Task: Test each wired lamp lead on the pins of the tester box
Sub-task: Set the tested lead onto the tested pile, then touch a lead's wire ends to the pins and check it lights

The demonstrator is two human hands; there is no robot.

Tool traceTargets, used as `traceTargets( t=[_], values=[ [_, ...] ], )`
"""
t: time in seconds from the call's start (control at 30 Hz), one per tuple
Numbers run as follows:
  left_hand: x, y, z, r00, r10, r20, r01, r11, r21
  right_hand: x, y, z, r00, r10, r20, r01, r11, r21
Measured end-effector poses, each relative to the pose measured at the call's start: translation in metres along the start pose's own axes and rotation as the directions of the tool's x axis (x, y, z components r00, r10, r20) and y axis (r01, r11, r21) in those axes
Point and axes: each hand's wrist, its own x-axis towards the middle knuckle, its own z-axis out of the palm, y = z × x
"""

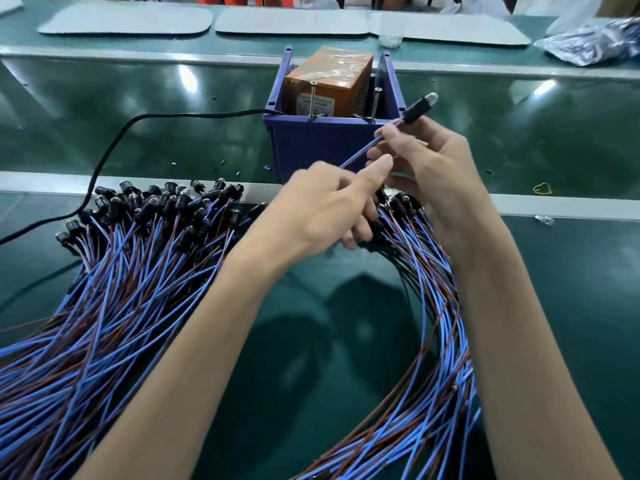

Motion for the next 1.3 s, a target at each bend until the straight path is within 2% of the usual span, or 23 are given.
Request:
traceTargets(
  t=[0.07,0.13,0.27,0.37,0.47,0.73,0.97,1.1,1.3],
  values=[
    [0.004,-0.003,0.004,0.988,-0.135,0.071,0.136,0.991,0.003,0.000,-0.002,0.000,0.997,-0.045,-0.070,0.048,0.997,0.052],
    [0.006,-0.003,0.004,0.983,-0.186,0.007,0.186,0.983,-0.008,0.000,-0.004,0.000,0.982,-0.106,-0.156,0.124,0.985,0.116],
    [0.003,0.003,-0.002,0.983,-0.135,-0.120,0.129,0.990,-0.056,0.002,-0.008,0.003,0.925,-0.115,-0.362,0.216,0.943,0.255],
    [0.003,0.005,-0.004,0.977,-0.113,-0.178,0.097,0.990,-0.098,0.003,-0.010,0.002,0.908,-0.036,-0.418,0.229,0.878,0.420],
    [0.004,0.005,-0.002,0.976,-0.062,-0.208,0.024,0.983,-0.181,0.003,-0.011,-0.001,0.919,-0.012,-0.394,0.229,0.830,0.509],
    [0.004,0.009,-0.004,0.913,-0.061,-0.404,-0.153,0.866,-0.475,0.006,-0.011,-0.001,0.911,0.018,-0.412,0.214,0.833,0.509],
    [0.005,0.004,-0.006,0.847,-0.031,-0.530,-0.278,0.824,-0.493,0.004,-0.007,0.002,0.923,-0.046,-0.381,0.236,0.852,0.468],
    [0.006,-0.001,-0.009,0.889,0.010,-0.457,-0.217,0.889,-0.403,0.002,-0.004,-0.002,0.968,-0.107,-0.227,0.190,0.903,0.386],
    [0.007,-0.006,-0.007,0.956,0.037,-0.290,-0.107,0.967,-0.231,-0.001,0.000,0.004,0.999,-0.024,-0.037,0.028,0.993,0.116]
  ],
)
